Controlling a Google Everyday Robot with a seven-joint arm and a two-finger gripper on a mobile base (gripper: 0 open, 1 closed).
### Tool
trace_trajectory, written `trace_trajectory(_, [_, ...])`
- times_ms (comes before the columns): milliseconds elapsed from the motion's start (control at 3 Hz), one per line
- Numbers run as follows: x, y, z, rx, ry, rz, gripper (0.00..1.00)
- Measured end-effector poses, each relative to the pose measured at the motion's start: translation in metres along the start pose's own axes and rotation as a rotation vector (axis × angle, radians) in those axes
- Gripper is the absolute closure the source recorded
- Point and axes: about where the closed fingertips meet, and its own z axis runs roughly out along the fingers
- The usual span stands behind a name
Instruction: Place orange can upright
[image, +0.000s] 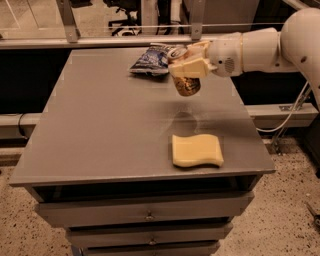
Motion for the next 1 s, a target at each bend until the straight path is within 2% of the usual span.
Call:
trace_trajectory(333, [-0.014,-0.002,-0.017,0.028,0.018,-0.081,1.0])
trace_trajectory(667, [-0.028,-0.003,-0.031,0.051,0.103,-0.083,1.0])
trace_trajectory(1000, [-0.035,-0.002,-0.035,0.061,0.15,-0.064,1.0])
